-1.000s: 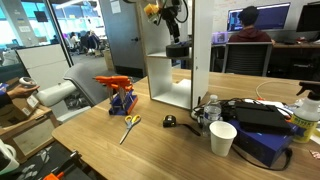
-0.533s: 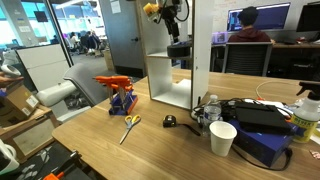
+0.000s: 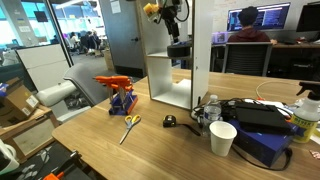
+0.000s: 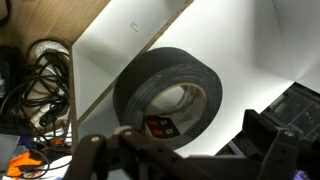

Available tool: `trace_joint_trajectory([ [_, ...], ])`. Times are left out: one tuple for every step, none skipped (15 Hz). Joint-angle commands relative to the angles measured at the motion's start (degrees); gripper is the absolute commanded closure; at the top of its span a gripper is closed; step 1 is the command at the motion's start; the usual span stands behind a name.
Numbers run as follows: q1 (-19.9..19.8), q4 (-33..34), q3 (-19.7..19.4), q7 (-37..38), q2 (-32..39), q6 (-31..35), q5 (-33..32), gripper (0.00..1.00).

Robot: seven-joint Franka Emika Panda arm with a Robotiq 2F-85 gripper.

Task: Put the grey tape on the shelf.

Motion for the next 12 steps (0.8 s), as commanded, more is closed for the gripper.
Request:
trace_joint_trajectory([
  [1.95, -1.86, -2.32, 0.42, -0.85, 1.60, -0.86, 0.00],
  [1.83, -2.77, -2.25, -0.40, -1.17, 2.50, -0.53, 0.00],
  [1.97, -3.21, -2.55, -0.18, -1.33, 2.17, -0.68, 0.00],
  [2.06, -3.84, -2.72, -0.36, -1.65, 2.20, -0.71, 0.00],
  [2.21, -4.40, -2.94, -0.18, -1.97, 2.20, -0.79, 0.00],
  [2.37, -5.04, -3.19, 0.08, -2.39, 2.54, -1.05, 0.00],
  [2.60, -5.37, -3.62, 1.04, -2.65, 2.44, -1.45, 0.00],
  [2.04, -2.98, -3.04, -0.33, -0.45, 0.76, 0.05, 0.00],
  [2.11, -3.28, -3.23, -0.30, -0.61, 0.91, -0.05, 0.00],
  [2.14, -3.54, -3.33, -0.28, -0.77, 1.03, -0.11, 0.00],
  [2.15, -3.74, -3.37, -0.27, -0.91, 1.08, -0.16, 0.00],
  [2.16, -3.81, -3.39, -0.27, -1.01, 1.09, -0.17, 0.00],
])
